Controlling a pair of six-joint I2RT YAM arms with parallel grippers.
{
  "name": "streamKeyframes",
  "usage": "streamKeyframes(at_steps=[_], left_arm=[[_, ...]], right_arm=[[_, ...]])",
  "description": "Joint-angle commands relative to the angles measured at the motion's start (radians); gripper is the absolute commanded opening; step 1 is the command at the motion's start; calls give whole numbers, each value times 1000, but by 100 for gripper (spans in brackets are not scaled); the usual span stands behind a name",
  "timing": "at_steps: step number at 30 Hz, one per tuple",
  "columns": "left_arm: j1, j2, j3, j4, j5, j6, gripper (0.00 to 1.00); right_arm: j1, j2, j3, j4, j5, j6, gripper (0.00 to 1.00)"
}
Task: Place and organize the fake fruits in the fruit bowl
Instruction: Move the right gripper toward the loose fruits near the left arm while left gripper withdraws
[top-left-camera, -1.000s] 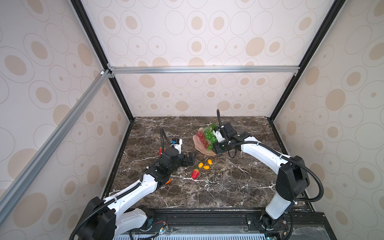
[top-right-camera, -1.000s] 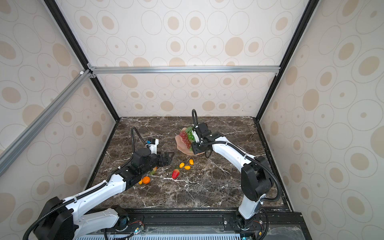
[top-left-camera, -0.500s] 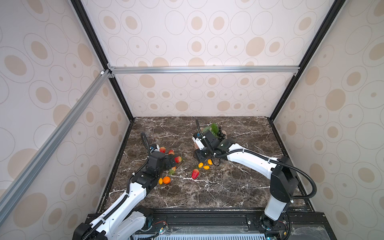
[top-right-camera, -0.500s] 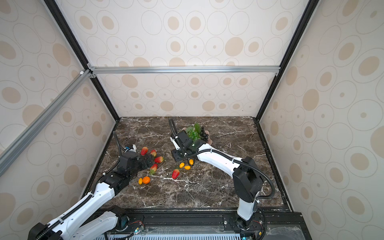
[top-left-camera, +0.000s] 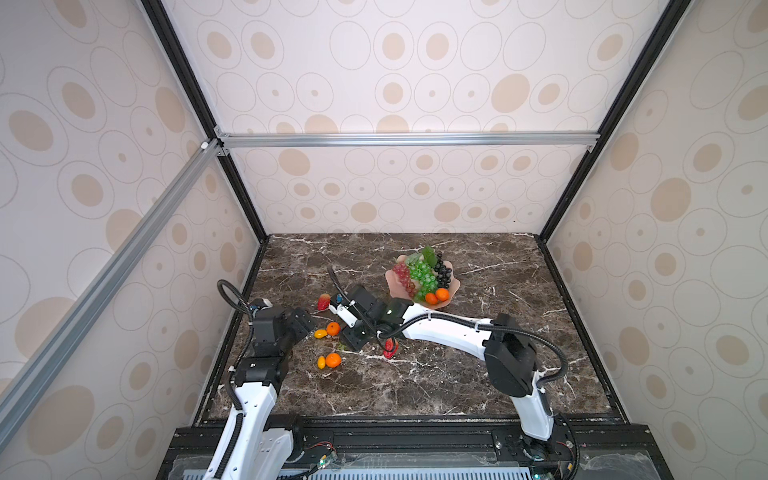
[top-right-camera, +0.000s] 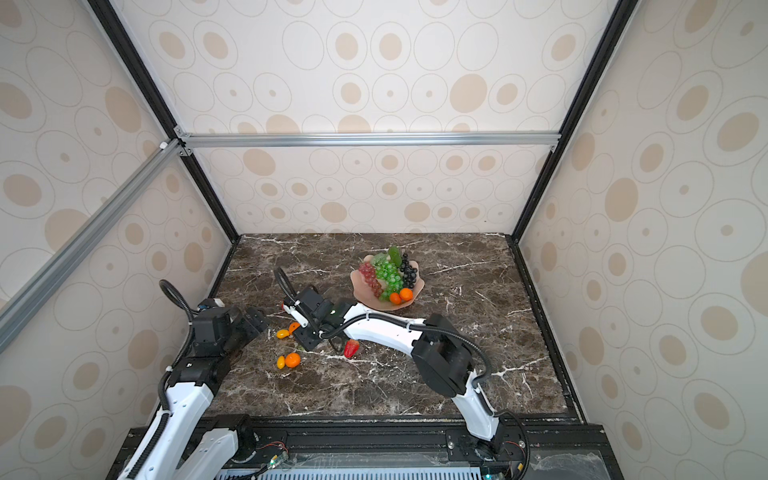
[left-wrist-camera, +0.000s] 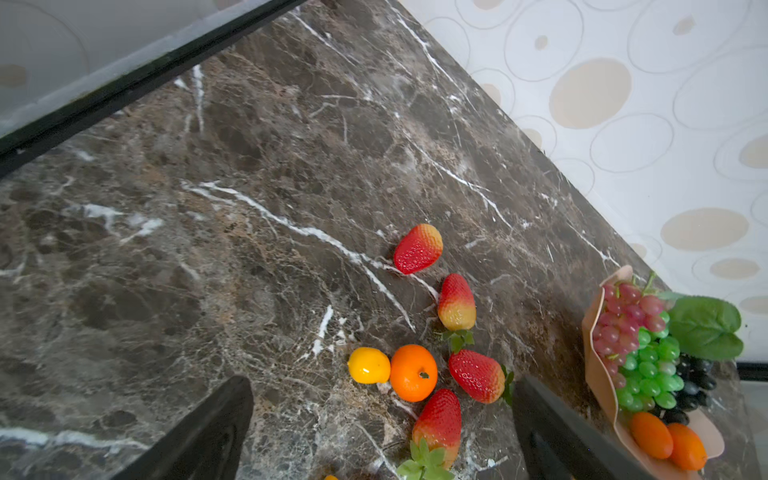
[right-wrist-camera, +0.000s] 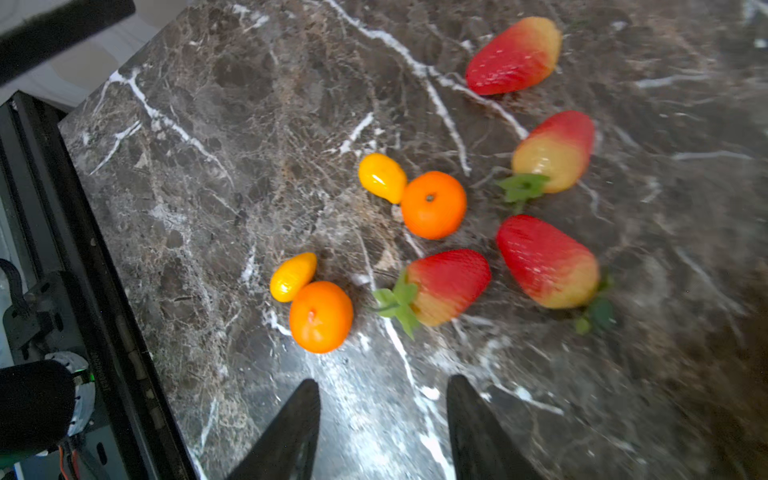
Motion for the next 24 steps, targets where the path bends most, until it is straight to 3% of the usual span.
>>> streamKeyframes(at_steps=[1,9,24], left_arm=[[88,-22,34,-48,103,28,98],[214,-25,69,-60,177,58,98],[281,-18,74,-55,217,86,98]], right_arm=[[26,66,83,-52,-29,-26,52],[46,180,200,-106,-68,-30,52],[45,286,289,-175,-123,-53,52]])
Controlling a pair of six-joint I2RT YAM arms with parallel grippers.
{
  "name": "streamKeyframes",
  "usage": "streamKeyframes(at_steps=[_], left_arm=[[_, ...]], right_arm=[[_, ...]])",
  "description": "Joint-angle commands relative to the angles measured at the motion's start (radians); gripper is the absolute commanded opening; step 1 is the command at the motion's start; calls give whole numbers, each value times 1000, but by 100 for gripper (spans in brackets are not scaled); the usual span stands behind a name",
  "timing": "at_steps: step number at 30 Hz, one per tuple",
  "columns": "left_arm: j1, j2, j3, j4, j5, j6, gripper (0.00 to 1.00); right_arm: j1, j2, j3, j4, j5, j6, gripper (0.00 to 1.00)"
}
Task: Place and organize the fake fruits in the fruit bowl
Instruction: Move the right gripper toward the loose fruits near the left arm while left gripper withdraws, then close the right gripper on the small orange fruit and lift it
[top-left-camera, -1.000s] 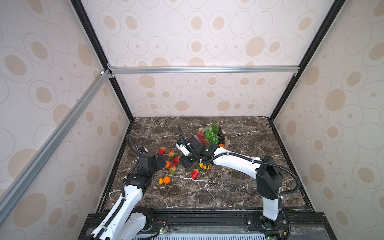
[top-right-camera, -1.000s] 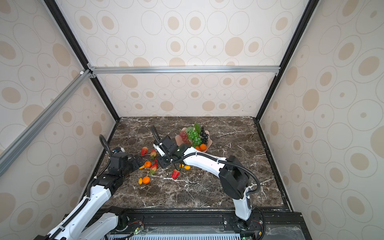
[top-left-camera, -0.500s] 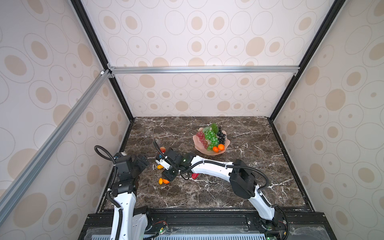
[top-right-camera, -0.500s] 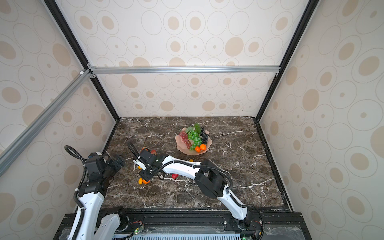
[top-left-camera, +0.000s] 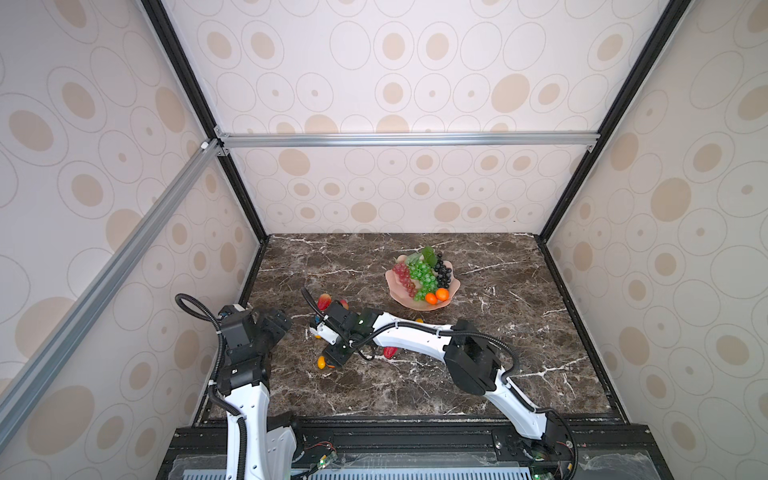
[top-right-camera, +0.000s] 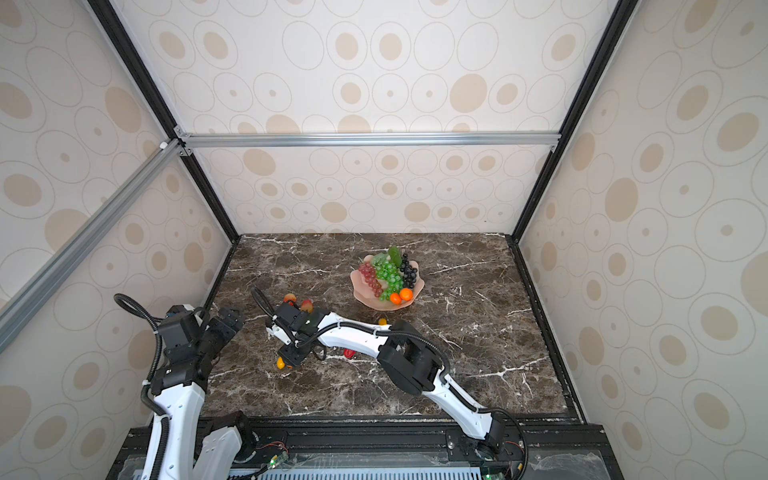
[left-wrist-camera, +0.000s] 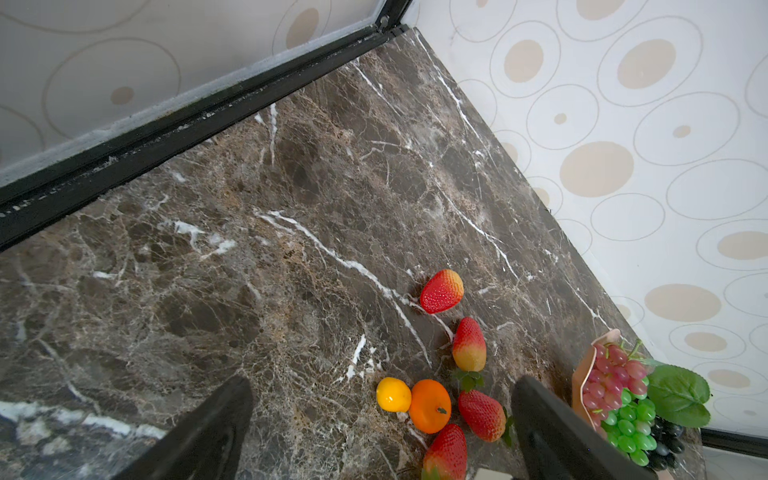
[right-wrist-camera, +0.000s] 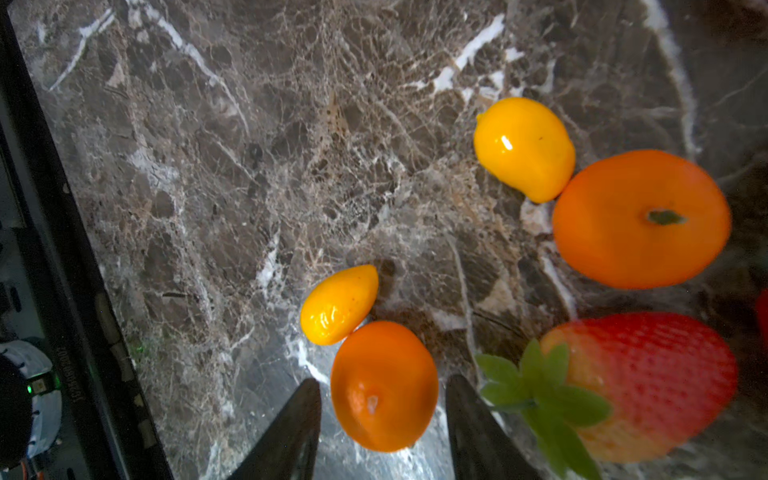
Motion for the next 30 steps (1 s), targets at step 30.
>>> streamKeyframes(at_steps=[30], left_arm=[[17,4,21,21,59,25,98]], right_arm=[[3,74,87,-89,-4,-19,43]])
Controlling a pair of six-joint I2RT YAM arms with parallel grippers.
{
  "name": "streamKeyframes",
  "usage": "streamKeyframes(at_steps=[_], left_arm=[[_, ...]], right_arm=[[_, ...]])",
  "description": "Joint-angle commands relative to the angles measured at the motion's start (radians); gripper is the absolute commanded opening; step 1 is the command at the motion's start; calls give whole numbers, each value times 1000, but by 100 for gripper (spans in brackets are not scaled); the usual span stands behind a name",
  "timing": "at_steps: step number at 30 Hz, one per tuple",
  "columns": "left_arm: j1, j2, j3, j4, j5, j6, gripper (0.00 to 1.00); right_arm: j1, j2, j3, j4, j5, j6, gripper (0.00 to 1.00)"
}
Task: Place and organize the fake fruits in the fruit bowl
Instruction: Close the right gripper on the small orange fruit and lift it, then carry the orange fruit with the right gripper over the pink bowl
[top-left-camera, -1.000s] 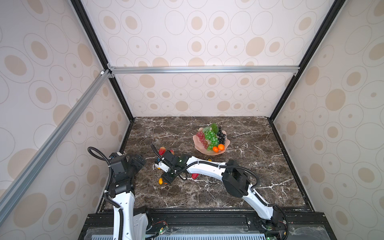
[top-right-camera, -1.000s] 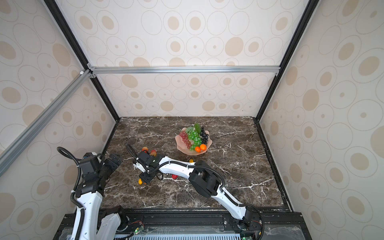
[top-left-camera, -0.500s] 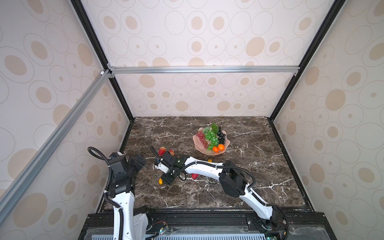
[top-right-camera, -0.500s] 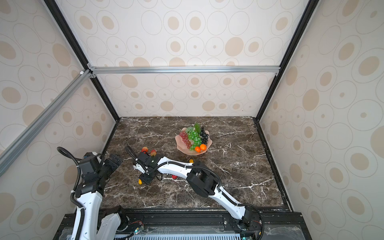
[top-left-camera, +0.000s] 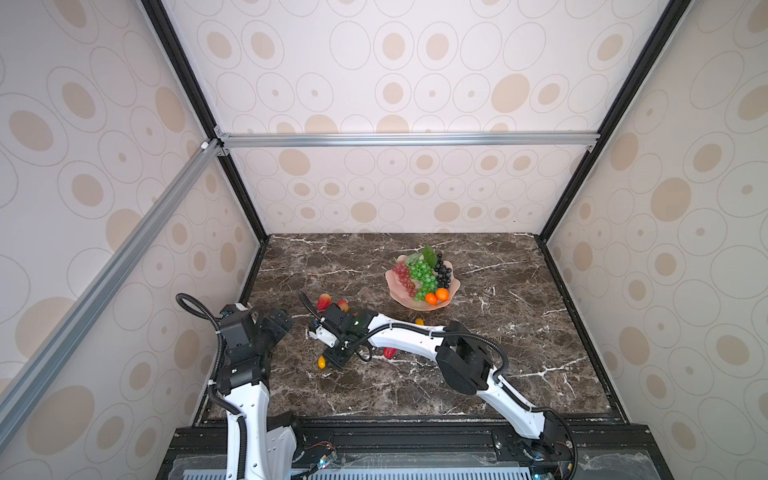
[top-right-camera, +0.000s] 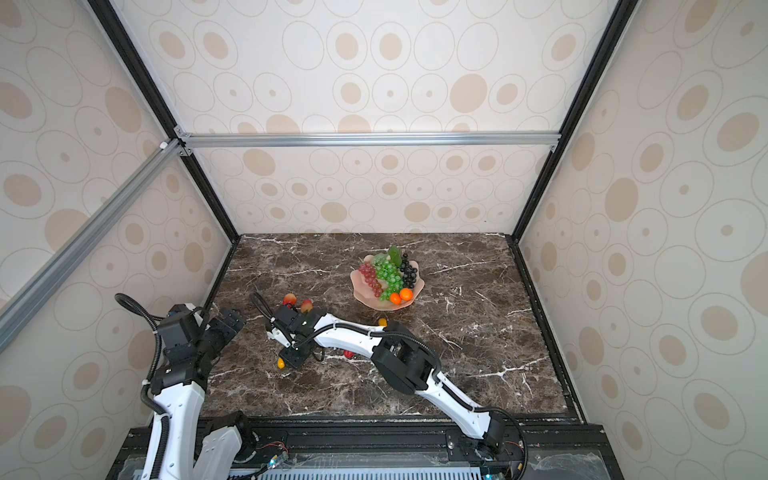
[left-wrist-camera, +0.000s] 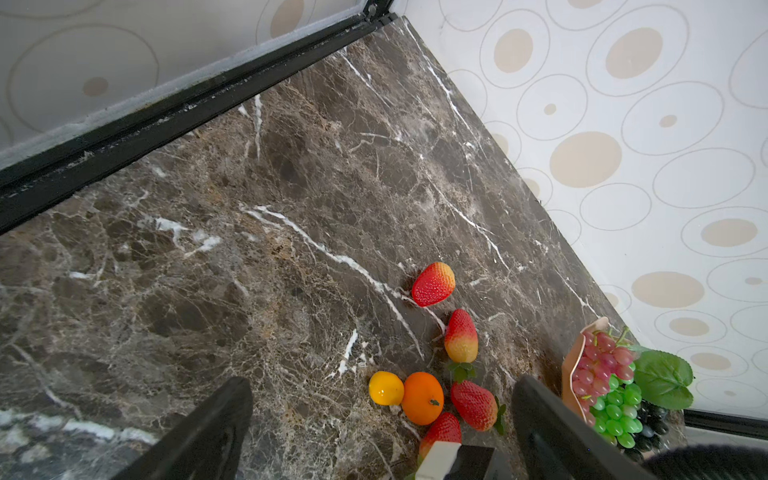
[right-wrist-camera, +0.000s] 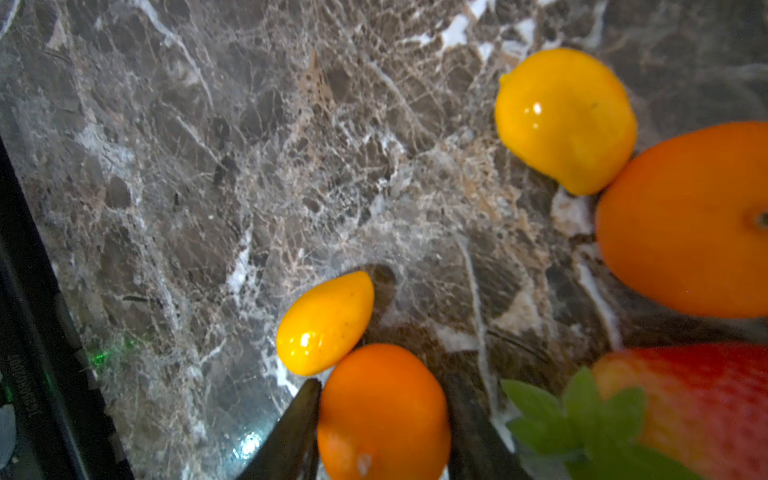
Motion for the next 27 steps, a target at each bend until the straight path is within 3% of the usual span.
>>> streamKeyframes(at_steps=[1,10,16,22,27], left_arm=[[9,0,19,21,25,19,98],[9,38,-10,87,120,29,98],[-26,43,-30,143,168,14,98],[-144,61,-49,221,153,-22,98],[-316,109,-54,302,85,-62,98]], right_arm=[[4,-5,7,-31,3,-6,43],[3,-154,-85,24,8,14,40],[1,-297,-245,91,53,35,40],[-21,-420,-395,140,88,54,39],[-71,-543,-532,192,120,76,39]])
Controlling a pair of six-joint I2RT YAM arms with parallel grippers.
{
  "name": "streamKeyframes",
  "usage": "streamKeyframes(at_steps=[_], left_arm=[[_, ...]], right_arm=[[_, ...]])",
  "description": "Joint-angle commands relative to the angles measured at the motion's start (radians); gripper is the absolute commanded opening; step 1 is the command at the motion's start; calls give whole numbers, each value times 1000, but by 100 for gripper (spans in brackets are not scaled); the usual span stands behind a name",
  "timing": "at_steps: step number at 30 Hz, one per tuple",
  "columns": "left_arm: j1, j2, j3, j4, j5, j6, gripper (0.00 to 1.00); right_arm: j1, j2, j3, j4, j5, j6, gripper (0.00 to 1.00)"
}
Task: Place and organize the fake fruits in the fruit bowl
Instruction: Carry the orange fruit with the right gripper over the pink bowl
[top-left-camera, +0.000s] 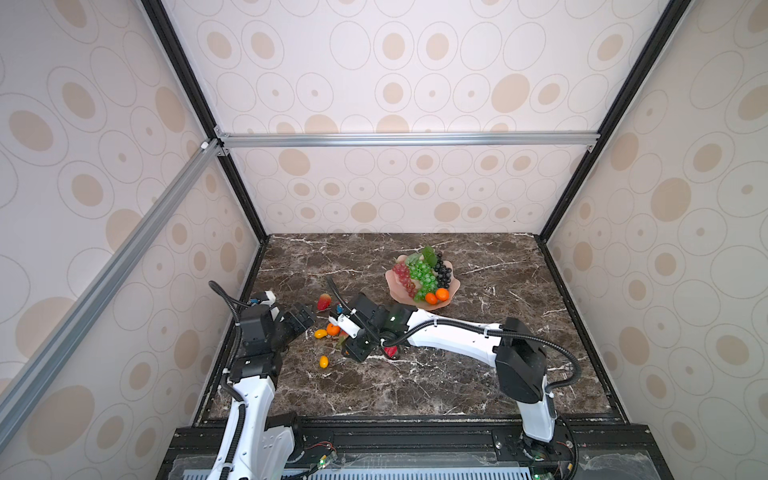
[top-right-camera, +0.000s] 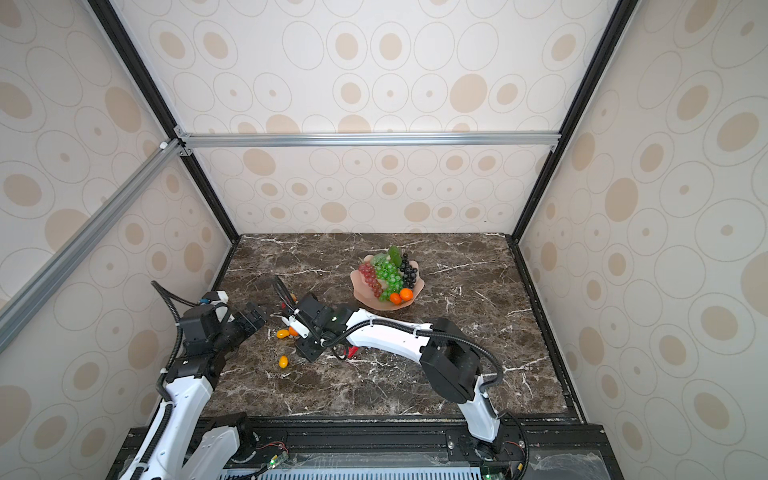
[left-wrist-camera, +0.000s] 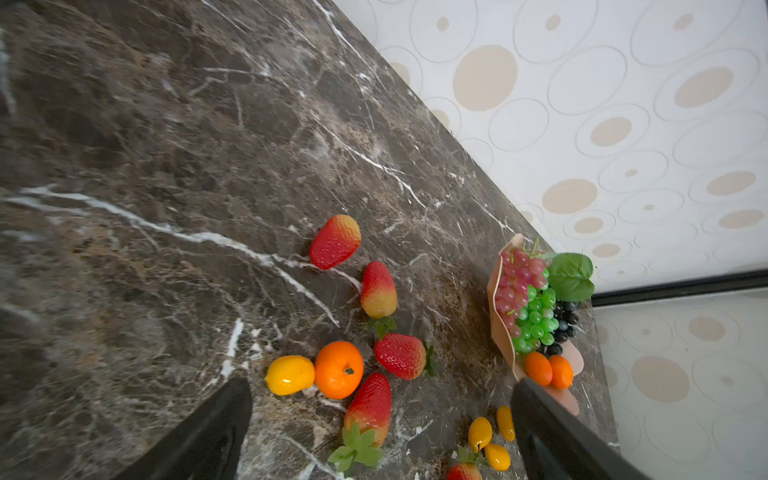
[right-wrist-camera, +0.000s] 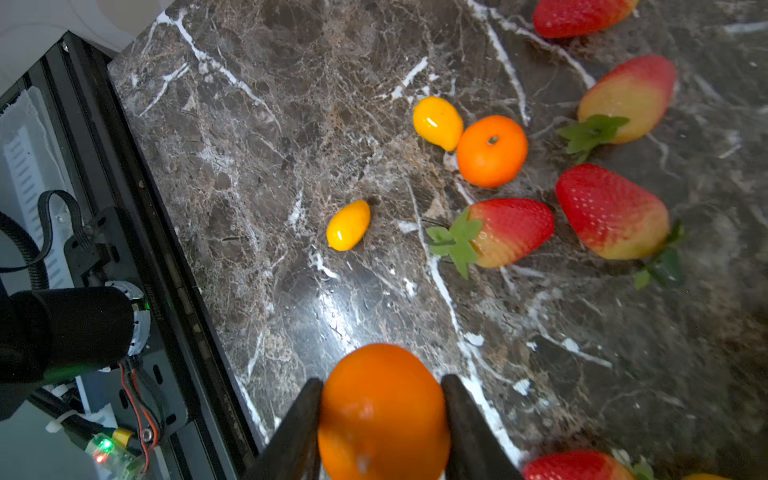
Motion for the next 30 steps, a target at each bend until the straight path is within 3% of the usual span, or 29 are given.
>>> streamKeyframes(at_steps=[1,10,16,23,30], left_arm=[[-97,30,3,99,-50,-43,98],[-355,158,31,250,-142,-71,98],[-508,275,81,330,-194,-75,98],[-653,421,148,415,-237,-79,98],[-741,514,162,525,-251,-89,98]], right_arm=[[-47,-96,-82,40,46,24,38],[-224,-304,-299,80,87,57,38],[-354,-365,-343,59,87,72,37],[-439,-316,-286,-33,164,98,36],[-462,-189,-168,-112,205,78,35]])
